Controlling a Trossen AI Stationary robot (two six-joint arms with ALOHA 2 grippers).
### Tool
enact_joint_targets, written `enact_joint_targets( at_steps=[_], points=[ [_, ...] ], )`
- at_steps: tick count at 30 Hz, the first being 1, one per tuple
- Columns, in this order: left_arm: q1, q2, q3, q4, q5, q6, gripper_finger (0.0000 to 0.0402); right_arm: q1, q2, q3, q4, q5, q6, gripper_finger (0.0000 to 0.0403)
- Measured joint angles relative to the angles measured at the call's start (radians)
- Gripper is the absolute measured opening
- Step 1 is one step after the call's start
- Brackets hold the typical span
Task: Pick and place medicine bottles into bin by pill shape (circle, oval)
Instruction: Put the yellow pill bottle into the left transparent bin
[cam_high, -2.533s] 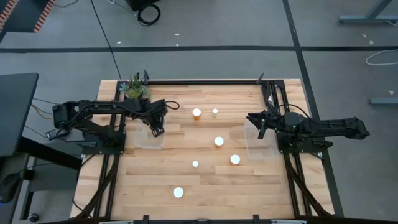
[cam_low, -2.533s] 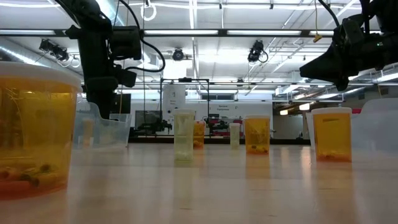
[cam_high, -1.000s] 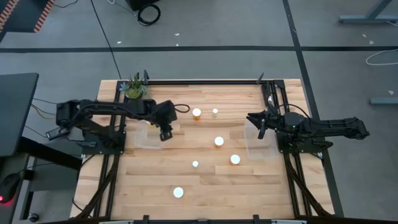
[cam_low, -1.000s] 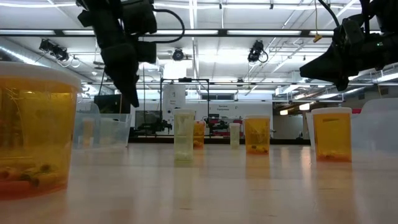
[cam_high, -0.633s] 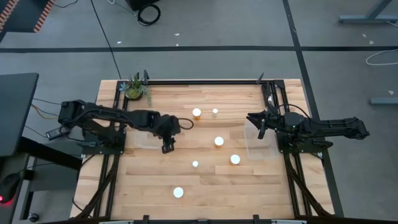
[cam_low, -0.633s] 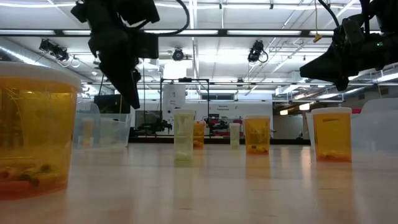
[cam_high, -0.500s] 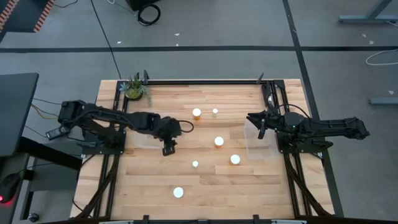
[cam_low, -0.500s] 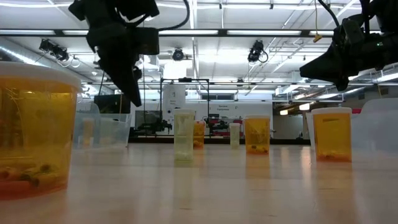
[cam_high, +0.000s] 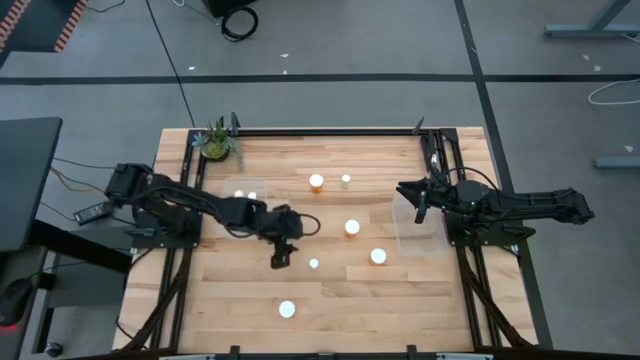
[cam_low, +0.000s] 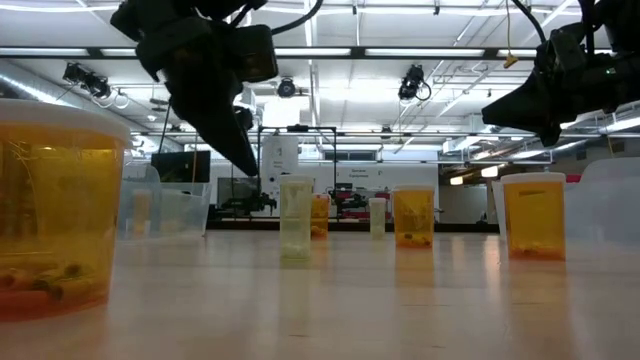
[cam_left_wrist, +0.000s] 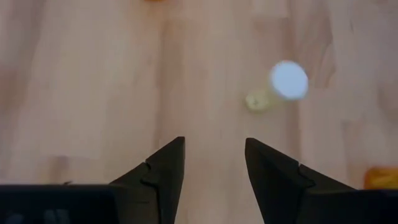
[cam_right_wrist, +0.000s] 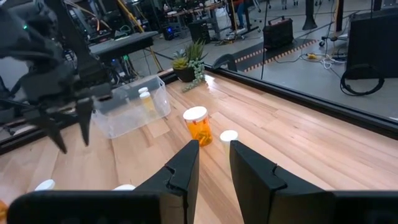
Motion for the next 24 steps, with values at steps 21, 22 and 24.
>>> enact_joint_targets(
  at_steps=[21, 22, 24],
  points=[
    [-0.096, 0.197, 0.124, 0.056, 0.013, 0.207, 0.0231, 0.000, 0.001, 0.000, 0.000, 0.000, 0.000, 0.0097],
    [-0.096, 0.203, 0.124, 0.066, 0.013, 0.210, 0.0233, 0.000, 0.001, 0.000, -0.001, 0.000, 0.000, 0.0097],
    [-0.095, 0.217, 0.124, 0.090, 0.009, 0.232, 0.0234, 0.000, 0.001, 0.000, 0.000, 0.000, 0.000, 0.0097]
  ],
)
